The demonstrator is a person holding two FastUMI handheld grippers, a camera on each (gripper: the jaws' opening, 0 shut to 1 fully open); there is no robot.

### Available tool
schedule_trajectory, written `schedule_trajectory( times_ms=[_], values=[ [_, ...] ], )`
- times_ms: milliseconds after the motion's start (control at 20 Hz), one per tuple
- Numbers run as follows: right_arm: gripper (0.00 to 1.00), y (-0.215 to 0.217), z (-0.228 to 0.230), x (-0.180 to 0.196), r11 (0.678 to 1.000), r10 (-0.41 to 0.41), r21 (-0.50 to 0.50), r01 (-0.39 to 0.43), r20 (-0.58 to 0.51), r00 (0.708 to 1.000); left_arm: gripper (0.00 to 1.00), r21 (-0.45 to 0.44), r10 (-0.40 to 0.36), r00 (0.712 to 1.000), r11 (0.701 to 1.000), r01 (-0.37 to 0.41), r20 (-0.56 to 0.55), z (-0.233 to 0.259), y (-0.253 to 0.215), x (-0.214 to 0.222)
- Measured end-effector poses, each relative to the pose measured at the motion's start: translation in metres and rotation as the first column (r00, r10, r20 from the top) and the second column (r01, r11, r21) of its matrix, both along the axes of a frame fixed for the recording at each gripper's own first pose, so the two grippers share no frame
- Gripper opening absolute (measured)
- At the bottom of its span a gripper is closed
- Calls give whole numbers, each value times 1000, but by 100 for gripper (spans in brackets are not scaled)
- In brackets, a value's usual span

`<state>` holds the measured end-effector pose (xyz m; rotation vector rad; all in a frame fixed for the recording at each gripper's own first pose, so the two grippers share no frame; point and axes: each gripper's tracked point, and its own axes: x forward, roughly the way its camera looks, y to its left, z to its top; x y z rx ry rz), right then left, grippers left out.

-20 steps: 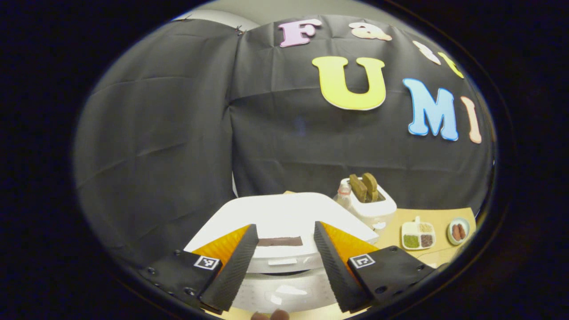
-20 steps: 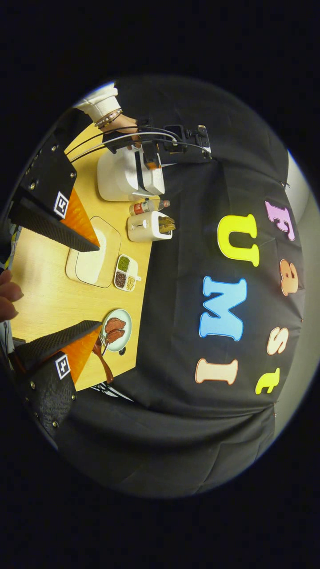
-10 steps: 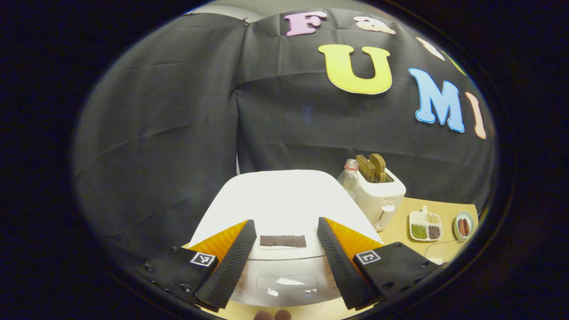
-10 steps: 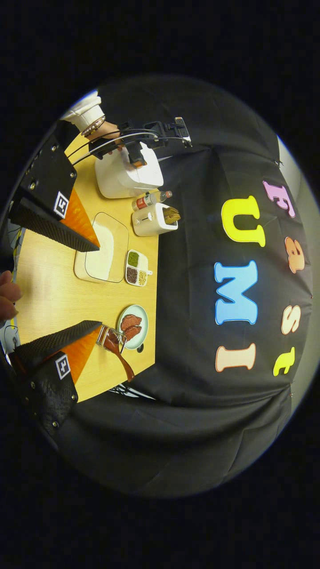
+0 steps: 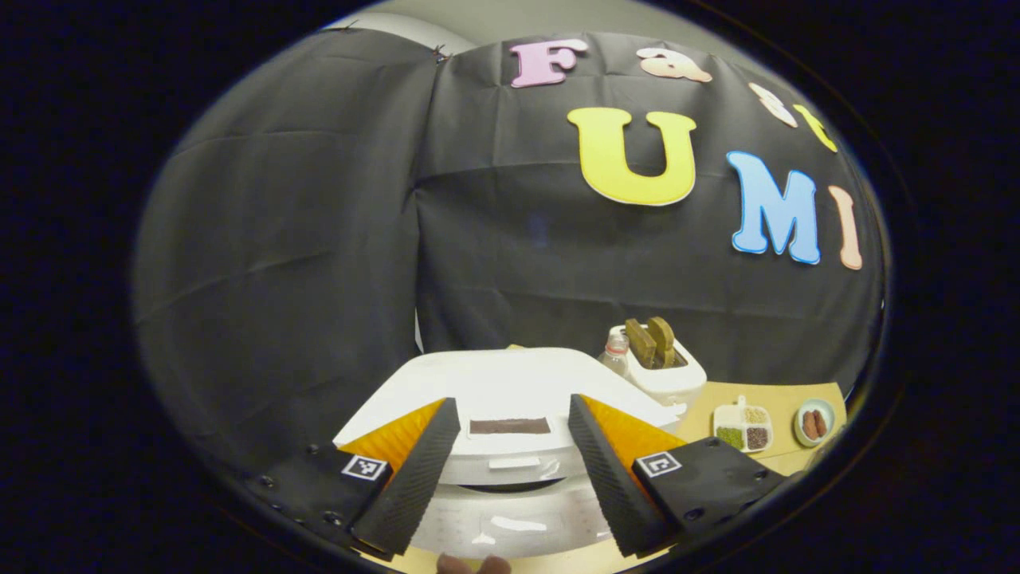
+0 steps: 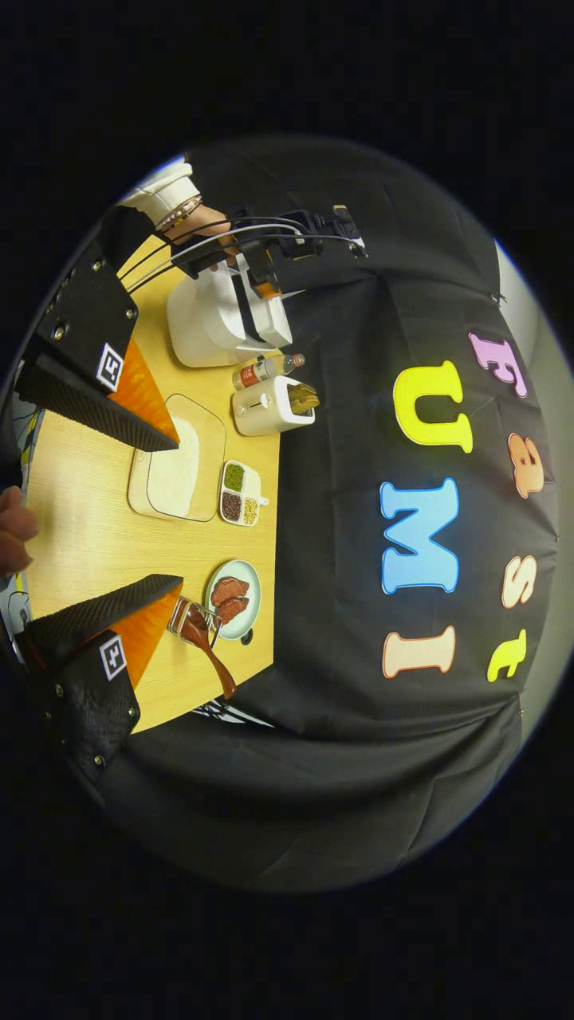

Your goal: Close the left gripper, press the button to open the rice cooker; take a wooden spoon from the chopstick holder with the right hand, scoop a spoonful of rice and pour it into the rice cooker, then put the wooden spoon back into the chopstick holder.

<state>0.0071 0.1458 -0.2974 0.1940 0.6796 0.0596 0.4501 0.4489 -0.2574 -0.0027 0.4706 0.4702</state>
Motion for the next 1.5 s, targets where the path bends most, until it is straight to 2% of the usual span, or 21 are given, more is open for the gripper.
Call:
schedule_trajectory(
  times_ms=[100, 200, 250, 300, 450, 750, 950, 1050, 1100, 1150, 1200, 1300, 1450, 1500],
  values=[
    [95, 2, -2, -2, 1000, -4, 4, 4, -2, 1000, 98, -14, 2, 998, 1000, -3, -56, -21, -1, -12],
    [95, 4, -4, -5, 1000, -5, 8, 5, -8, 1000, 99, -81, 13, 989, 996, -25, -145, -53, -8, -26],
    [95, 5, -5, -8, 1000, -5, 10, 5, -12, 1000, 98, -50, 5, 998, 999, -9, -70, -38, -9, -22],
    [95, 7, -6, -9, 1000, -4, 11, 4, -15, 1000, 98, -61, 5, 998, 998, -8, -56, -35, -12, -17],
    [95, 8, -3, -9, 1000, -8, 14, 9, -8, 1000, 99, -46, -26, 995, 999, 22, -99, -40, -10, -24],
    [95, -5, 6, -3, 999, -31, -15, 31, 21, 999, 98, -69, -10, 996, 998, 4, -89, -32, -15, -30],
    [95, -19, 18, 5, 999, -51, -13, 52, 64, 997, 96, -32, -43, 999, 999, 42, -31, 21, -34, -46],
    [95, -33, 30, 16, 998, -55, -28, 58, 115, 992, 100, -14, -112, 993, 994, 113, 31, 59, -64, -49],
    [95, -42, 35, 20, 997, -58, -38, 64, 130, 990, 95, 0, -147, 988, 989, 147, 40, 78, -82, -60],
    [95, -53, 43, 23, 997, -69, -29, 75, 157, 985, 100, 14, -182, 982, 983, 181, 60, 98, -100, -69],
    [95, -62, 53, 28, 996, -83, -15, 87, 184, 979, 95, 20, -208, 975, 978, 207, 81, 116, -118, -79],
    [95, -86, 72, 33, 994, -109, 4, 111, 226, 968, 98, 20, -250, 959, 968, 250, 134, 156, -156, -94],
    [95, -124, 102, 37, 991, -134, 24, 133, 292, 947, 94, 1, -299, 927, 952, 307, 224, 211, -218, -109],
    [95, -137, 111, 36, 990, -136, 22, 136, 314, 940, 97, 1, -312, 917, 947, 322, 248, 228, -236, -114]
  ],
)
